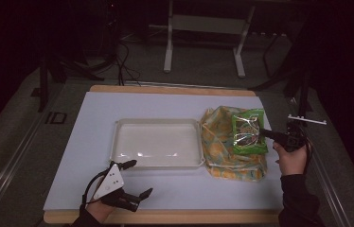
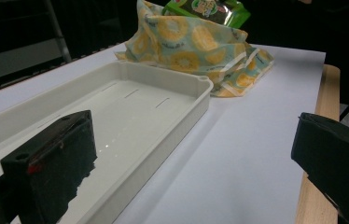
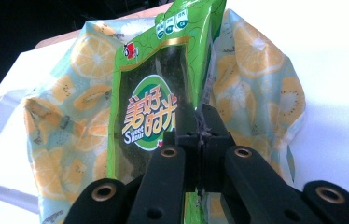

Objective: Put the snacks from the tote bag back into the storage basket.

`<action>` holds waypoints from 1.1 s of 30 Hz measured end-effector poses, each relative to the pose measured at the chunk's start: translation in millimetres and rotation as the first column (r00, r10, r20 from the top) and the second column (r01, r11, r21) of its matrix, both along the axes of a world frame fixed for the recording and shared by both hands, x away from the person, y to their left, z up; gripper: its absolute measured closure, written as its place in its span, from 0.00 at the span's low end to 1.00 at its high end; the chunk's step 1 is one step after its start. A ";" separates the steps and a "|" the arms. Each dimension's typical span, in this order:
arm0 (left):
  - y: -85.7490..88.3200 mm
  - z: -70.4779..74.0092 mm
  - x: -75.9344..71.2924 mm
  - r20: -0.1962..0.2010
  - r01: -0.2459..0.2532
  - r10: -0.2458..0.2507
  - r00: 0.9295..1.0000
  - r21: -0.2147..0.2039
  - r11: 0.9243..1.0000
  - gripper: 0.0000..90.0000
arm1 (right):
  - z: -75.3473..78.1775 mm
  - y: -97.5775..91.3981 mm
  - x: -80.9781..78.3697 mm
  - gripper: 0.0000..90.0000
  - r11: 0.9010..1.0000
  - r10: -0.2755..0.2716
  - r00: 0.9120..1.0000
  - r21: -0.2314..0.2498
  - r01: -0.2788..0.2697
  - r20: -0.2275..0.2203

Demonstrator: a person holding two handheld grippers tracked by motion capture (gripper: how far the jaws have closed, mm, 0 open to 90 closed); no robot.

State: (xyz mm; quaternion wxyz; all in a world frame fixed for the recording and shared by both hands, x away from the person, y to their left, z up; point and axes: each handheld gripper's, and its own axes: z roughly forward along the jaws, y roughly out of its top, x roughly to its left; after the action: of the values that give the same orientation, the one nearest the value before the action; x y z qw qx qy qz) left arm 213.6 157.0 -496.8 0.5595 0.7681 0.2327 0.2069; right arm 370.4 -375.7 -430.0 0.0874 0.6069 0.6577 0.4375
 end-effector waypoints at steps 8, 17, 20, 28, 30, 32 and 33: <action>-0.8 -0.4 0.1 0.003 0.004 -0.004 1.000 0.001 1.000 0.01 | 7.2 -9.4 -9.6 0.99 1.000 -0.020 1.000 0.008 0.020 0.012; -0.9 -0.5 0.2 0.004 0.002 -0.002 1.000 0.004 1.000 0.01 | 16.4 -13.2 -12.6 0.99 0.999 -0.030 0.999 0.029 0.029 0.037; -0.8 -0.5 0.1 0.005 0.001 -0.002 1.000 0.004 1.000 0.01 | 20.4 -12.8 -13.2 0.99 0.999 -0.032 0.999 0.031 0.031 0.042; -1.1 -0.6 0.0 0.007 0.005 -0.005 1.000 0.009 1.000 0.01 | 32.0 -13.2 -17.1 0.99 0.999 -0.032 0.997 0.031 0.030 0.067; -1.1 -0.6 0.0 0.008 0.004 -0.004 1.000 0.011 1.000 0.01 | 35.5 -13.0 -17.9 0.99 0.999 -0.031 0.997 0.032 0.029 0.076; -1.1 -0.7 0.0 0.008 0.004 -0.004 1.000 0.012 1.000 0.01 | 39.0 -12.0 -18.4 0.99 0.999 -0.028 0.996 0.030 0.026 0.083; -1.0 -0.6 -0.1 0.009 0.004 -0.004 1.000 0.013 1.000 0.01 | 40.6 -11.4 -18.8 0.99 0.999 -0.029 0.996 0.032 0.026 0.087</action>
State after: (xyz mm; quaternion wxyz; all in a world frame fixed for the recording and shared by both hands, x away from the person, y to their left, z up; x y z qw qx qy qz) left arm 213.5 156.0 -497.4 0.5560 0.7712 0.2274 0.2107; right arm 351.6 -387.1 -389.4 0.1129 0.5974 0.6380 0.4725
